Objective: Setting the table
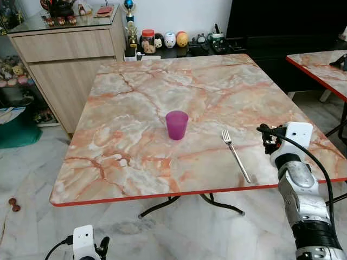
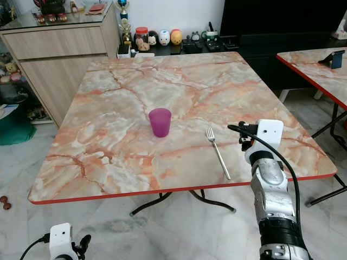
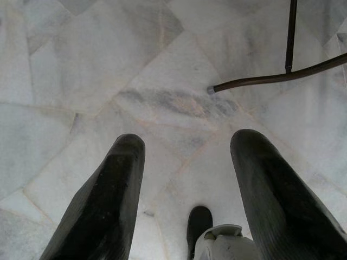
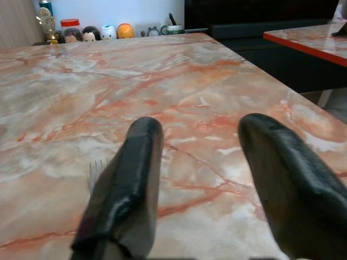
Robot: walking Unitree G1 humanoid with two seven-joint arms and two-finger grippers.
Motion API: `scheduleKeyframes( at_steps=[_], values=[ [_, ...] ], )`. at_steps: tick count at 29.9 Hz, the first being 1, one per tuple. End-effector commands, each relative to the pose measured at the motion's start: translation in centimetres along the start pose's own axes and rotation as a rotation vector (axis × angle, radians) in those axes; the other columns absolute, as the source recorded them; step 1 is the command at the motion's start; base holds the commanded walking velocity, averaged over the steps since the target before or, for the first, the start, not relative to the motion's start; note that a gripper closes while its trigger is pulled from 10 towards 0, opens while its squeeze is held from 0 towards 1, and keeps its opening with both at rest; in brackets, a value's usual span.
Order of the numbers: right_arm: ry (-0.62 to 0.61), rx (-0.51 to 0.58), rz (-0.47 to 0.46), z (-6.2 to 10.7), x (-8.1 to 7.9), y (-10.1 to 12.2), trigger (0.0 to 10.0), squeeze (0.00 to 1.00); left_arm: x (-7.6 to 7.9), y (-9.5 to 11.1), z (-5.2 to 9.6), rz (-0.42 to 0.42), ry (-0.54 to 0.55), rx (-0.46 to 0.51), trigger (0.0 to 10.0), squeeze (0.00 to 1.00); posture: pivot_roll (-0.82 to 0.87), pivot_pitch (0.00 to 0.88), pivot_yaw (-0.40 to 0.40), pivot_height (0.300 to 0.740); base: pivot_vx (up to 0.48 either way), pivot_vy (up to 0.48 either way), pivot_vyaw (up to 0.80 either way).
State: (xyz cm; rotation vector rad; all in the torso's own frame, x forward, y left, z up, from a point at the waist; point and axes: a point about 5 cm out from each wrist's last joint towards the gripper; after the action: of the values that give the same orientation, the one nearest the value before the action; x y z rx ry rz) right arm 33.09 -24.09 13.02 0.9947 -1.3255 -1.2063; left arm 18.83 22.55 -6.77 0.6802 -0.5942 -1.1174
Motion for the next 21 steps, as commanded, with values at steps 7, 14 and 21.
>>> scheduleKeyframes(
  at_steps=[7, 14, 21],
  values=[
    [0.001, 0.015, -0.005, -0.4, 0.1, 0.5, 10.0, 1.0, -0.2, -0.3, 0.1, -0.007, 0.012, -0.017, 10.0, 0.0, -0.1, 0.0, 0.018, 0.707, 0.0, 0.0, 0.0],
    [0.169, -0.083, 0.035, 0.2, -3.8, -2.4, 10.0, 0.0, -0.5, -0.6, 0.2, -0.006, 0.013, -0.026, 10.0, 0.0, -0.1, 0.0, 0.031, 0.707, 0.0, 0.0, 0.0],
    [0.192, -0.054, 0.03, 0.4, -4.5, -2.3, 10.0, 0.0, -0.5, -0.7, 0.2, -0.006, 0.012, -0.028, 10.0, 0.0, -0.09, 0.0, 0.03, 0.707, 0.0, 0.0, 0.0]
  ],
)
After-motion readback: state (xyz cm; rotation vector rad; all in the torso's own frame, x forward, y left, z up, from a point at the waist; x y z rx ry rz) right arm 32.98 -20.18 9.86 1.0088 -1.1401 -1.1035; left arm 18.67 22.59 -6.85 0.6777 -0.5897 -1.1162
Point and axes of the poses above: a point about 5 cm out from each wrist's last joint towards the gripper, its own z axis pointing back from the gripper into the wrist, its own y axis along the axis of the wrist's last joint, x = y × z, and after that the axes turned 7 degrees about z, right-handed
